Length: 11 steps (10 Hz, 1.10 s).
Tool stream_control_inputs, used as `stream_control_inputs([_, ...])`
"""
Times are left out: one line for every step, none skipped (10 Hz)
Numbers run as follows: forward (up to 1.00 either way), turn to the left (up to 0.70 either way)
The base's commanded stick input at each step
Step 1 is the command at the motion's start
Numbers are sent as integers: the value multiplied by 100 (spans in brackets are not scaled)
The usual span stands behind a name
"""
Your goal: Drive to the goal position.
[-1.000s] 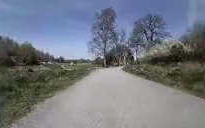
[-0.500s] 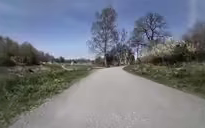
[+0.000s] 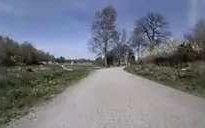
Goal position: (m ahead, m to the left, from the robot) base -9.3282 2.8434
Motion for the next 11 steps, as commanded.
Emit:
stream_control_inputs([85,0])
stream_control_inputs([85,0])
stream_control_inputs([85,0])
stream_control_inputs([85,0])
stream_control_inputs([0,0])
stream_control_inputs([0,0])
stream_control_inputs([0,0])
stream_control_inputs([0,0])
stream_control_inputs([0,0])
stream_control_inputs([0,0])
stream_control_inputs([0,0])
